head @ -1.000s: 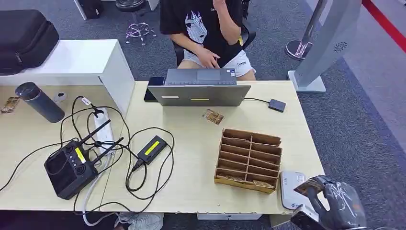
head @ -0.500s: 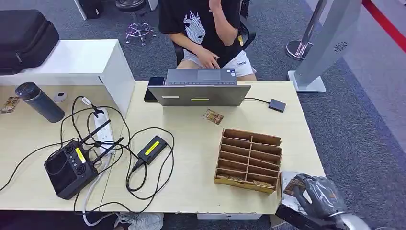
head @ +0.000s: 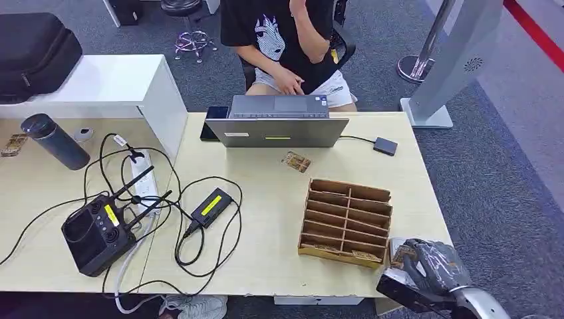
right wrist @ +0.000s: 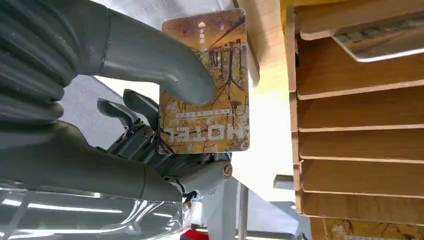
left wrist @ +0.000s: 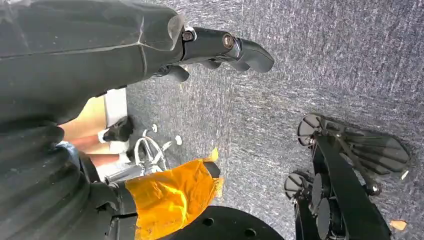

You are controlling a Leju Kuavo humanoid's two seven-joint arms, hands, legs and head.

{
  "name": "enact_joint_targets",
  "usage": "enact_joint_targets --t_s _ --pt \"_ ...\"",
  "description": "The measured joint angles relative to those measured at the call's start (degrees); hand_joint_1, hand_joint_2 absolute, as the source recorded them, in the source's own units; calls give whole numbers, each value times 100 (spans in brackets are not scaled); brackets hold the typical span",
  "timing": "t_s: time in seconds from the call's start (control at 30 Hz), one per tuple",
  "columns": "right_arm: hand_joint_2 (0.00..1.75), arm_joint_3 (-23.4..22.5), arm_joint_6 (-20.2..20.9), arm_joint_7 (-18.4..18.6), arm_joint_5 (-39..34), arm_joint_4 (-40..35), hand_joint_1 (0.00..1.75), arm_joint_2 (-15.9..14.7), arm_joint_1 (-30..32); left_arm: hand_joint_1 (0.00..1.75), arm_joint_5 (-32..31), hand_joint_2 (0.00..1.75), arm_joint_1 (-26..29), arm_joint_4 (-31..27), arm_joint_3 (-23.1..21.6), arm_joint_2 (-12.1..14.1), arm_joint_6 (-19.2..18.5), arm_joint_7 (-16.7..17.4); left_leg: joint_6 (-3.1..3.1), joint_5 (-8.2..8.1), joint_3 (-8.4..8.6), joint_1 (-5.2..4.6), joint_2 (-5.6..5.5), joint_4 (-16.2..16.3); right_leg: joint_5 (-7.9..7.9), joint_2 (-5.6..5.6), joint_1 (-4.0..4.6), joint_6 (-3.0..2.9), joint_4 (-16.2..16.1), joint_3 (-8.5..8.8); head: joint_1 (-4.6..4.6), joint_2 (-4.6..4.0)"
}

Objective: Pass the card to the sensor for recognition and then transmit it.

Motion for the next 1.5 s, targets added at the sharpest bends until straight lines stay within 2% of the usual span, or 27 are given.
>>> enact_joint_targets --t_s 0.17,0.33,0.53,0.67,0.77,0.87,0.93,1.0,1.07,1.1,1.2,1.23,1.37,1.5 --pt "175 -61 -250 44 -68 -68 175 0 111 0 -31 175 1 0 96 -2 0 0 0 0 0 -1 -1 1 0 -1 -1 0 0 0 0 0" --pt "175 -323 -1139 -149 -118 -439 175 17 415 0 -44 175 -1 -2 186 -26 2 0 1 -1 0 0 -1 1 -1 -1 0 0 0 -1 0 0" --pt "175 -673 -1727 -85 -214 -977 175 140 856 0 22 175 -8 0 251 -87 48 0 1 -3 -1 0 -1 1 -3 -2 0 2 0 -1 2 0" --pt "175 -700 -2172 -286 94 -1195 175 491 860 0 -77 175 -17 0 262 -111 41 2 -1 -4 -2 2 4 -2 -3 3 2 1 1 2 0 0" --pt "175 -371 -2210 -518 383 -1200 175 888 535 0 -260 175 -25 -2 264 -111 -13 0 -3 -2 2 6 26 -4 -1 23 5 -3 4 2 2 0" --pt "175 219 -2293 -483 625 -1090 175 1308 -129 0 -464 175 -67 -2 264 -101 -66 0 -16 6 8 6 41 -5 9 35 6 -16 11 -1 -2 0" --pt "175 561 -2384 -435 508 -997 175 1533 -660 0 -562 175 -89 -2 264 -79 -116 0 -21 14 8 8 40 -6 14 36 7 -21 14 -1 2 0" --pt "175 840 -2277 -358 165 -865 175 1771 -1323 0 -643 175 -93 -2 264 -39 -212 0 -28 19 11 8 50 -6 21 43 7 -27 16 -3 0 0" --pt "175 1083 -1904 -128 -97 -648 175 2017 -2046 0 -714 175 -110 -2 264 11 -308 0 -28 30 12 8 51 -6 29 47 7 -29 19 -5 2 0" --pt "175 1197 -1592 94 -211 -485 175 2132 -2463 0 -756 175 -119 -2 264 48 -341 0 -26 35 8 9 51 -6 34 48 7 -25 20 -7 2 0" --pt "175 1523 -229 941 -886 447 175 2539 -4003 0 -924 175 -143 -2 254 179 -526 2 -34 51 0 9 56 -6 52 56 7 -34 27 -23 4 0" --pt "175 1584 -63 988 -1018 884 175 2694 -4475 0 -962 175 -154 -2 245 228 -579 0 -38 65 -7 9 52 -6 59 54 7 -35 27 -33 2 0" --pt "175 1751 105 1167 -1163 2445 175 3200 -5906 0 -1047 175 -157 -2 214 374 -684 0 -41 80 -23 13 15 -5 64 20 7 -41 28 -42 0 0" --pt "175 1777 197 1071 -1532 3581 175 3517 -6470 0 -1049 175 -149 -2 210 439 -710 0 -42 81 -32 14 0 -5 63 8 10 -41 28 -42 2 0"
